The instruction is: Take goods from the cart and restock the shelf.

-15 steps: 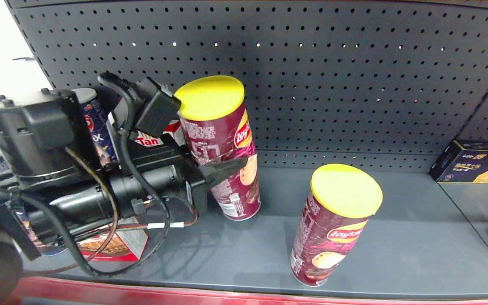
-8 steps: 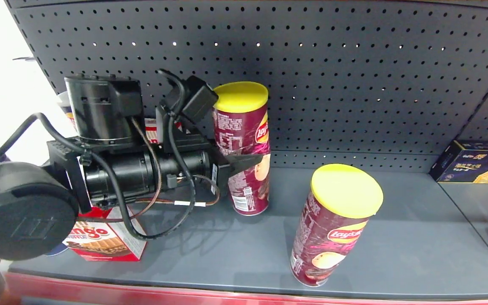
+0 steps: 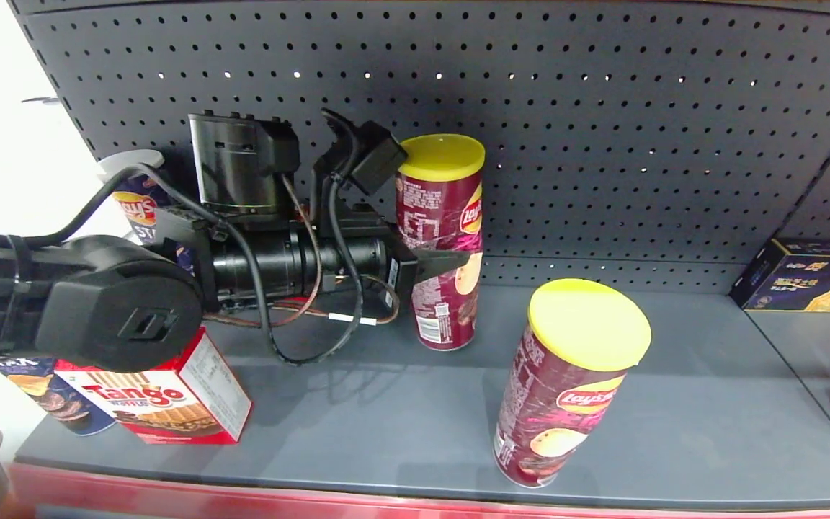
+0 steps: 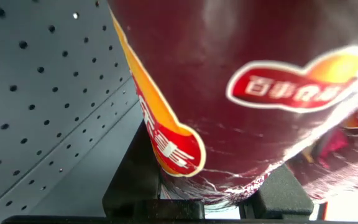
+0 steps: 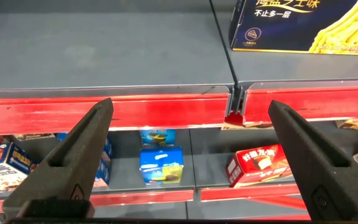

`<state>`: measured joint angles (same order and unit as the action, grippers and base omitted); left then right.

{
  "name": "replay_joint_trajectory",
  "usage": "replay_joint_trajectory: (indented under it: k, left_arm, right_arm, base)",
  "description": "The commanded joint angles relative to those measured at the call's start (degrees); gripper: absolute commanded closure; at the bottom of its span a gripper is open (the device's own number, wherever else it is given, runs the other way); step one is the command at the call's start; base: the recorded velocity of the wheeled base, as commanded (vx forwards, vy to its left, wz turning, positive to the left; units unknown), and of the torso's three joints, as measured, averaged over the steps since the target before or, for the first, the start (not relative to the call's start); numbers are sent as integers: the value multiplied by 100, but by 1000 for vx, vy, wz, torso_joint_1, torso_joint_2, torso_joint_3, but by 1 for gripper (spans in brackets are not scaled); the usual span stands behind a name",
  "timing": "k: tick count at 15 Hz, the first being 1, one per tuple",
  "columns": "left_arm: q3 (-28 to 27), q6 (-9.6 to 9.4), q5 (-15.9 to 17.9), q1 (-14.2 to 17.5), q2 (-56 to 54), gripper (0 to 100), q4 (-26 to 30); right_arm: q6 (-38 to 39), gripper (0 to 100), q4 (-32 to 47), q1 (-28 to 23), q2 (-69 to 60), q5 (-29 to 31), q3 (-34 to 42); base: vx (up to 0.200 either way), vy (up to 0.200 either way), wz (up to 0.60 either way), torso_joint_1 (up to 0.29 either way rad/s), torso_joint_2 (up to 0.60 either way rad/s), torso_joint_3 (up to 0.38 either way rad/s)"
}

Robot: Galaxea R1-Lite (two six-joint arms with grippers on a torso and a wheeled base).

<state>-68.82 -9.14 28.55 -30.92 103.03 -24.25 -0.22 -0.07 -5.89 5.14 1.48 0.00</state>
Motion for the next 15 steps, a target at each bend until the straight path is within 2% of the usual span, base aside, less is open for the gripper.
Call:
replay_joint_trajectory:
  k: [1, 4, 15]
  left_arm:
    - [-97, 0, 10, 7, 182, 100, -1]
    - [-554, -35, 133, 15, 533, 100, 25]
    - [-1327, -167, 186, 7, 1386, 100, 25]
  right_arm:
    - [-4, 0, -1, 0, 13, 2, 0]
    - [-4, 0, -1, 0, 13, 2, 0]
    - [-4, 0, -1, 0, 13, 2, 0]
  base:
    - [0, 0, 0, 0, 0, 0]
    - [0, 0, 0, 0, 0, 0]
    - [0, 0, 0, 0, 0, 0]
